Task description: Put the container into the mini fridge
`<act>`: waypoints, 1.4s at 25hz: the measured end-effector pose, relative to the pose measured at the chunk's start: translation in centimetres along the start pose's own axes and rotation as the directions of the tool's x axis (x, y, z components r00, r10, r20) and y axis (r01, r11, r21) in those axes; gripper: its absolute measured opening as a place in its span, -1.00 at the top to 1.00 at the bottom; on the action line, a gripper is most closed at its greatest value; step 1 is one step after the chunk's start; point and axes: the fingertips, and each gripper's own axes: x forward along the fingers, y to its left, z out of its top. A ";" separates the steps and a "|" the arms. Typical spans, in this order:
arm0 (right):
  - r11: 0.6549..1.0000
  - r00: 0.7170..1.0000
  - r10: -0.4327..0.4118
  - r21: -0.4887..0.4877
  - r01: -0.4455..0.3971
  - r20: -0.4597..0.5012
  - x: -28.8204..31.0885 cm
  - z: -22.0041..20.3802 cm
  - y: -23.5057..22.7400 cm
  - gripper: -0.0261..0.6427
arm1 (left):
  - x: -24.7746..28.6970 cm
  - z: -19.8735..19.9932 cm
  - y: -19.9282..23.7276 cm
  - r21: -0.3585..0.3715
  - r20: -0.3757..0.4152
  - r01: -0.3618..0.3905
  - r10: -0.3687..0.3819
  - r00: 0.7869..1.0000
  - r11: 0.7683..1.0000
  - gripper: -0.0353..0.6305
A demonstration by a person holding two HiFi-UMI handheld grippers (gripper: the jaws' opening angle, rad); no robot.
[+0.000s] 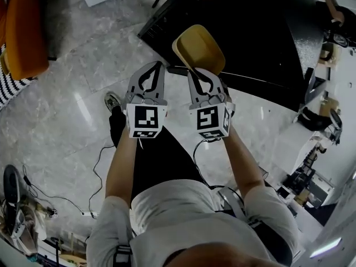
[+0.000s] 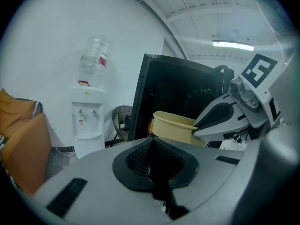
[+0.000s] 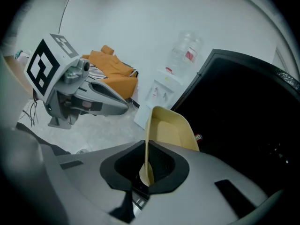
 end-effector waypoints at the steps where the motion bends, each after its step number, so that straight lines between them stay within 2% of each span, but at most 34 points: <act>1: 1.000 1.000 0.005 0.000 -0.005 0.002 0.2 -0.2 0.0 0.77 | 0.4 -0.2 0.0 -0.005 0.003 -0.001 0.001 1.000 1.000 0.86; 5: 1.000 1.000 0.008 -0.006 -0.008 0.000 1.4 -0.8 -0.8 0.77 | 2.2 -2.3 -0.3 -0.036 0.007 -0.017 0.017 1.000 0.999 0.86; 10: 0.998 1.000 0.005 -0.060 -0.006 -0.014 3.7 -1.1 -1.7 0.77 | 4.1 -4.4 -0.4 -0.067 0.006 -0.028 0.028 1.000 0.997 0.86; 17: 0.997 1.000 0.014 -0.075 -0.015 -0.013 7.3 -1.6 -1.0 0.77 | 6.0 -7.7 0.8 -0.161 0.001 -0.038 0.038 0.999 0.986 0.86; 20: 0.996 1.000 0.024 -0.084 -0.026 -0.019 8.2 -1.5 -1.0 0.77 | 7.0 -7.6 1.6 -0.172 0.013 -0.028 0.031 0.999 0.985 0.86; 25: 0.997 0.999 0.008 -0.075 -0.011 -0.040 9.0 -2.2 -1.8 0.77 | 8.3 -9.3 1.4 -0.205 -0.011 -0.032 0.031 0.999 0.978 0.86; 33: 0.997 0.997 -0.016 -0.079 0.010 -0.077 11.1 -4.2 -3.0 0.77 | 9.7 -11.1 -0.2 -0.198 -0.038 0.005 -0.013 0.999 0.980 0.86; 35: 0.996 0.994 -0.028 -0.092 0.019 -0.104 11.5 -4.7 -3.3 0.77 | 9.6 -11.4 -0.1 -0.226 -0.038 -0.002 -0.007 0.999 0.974 0.86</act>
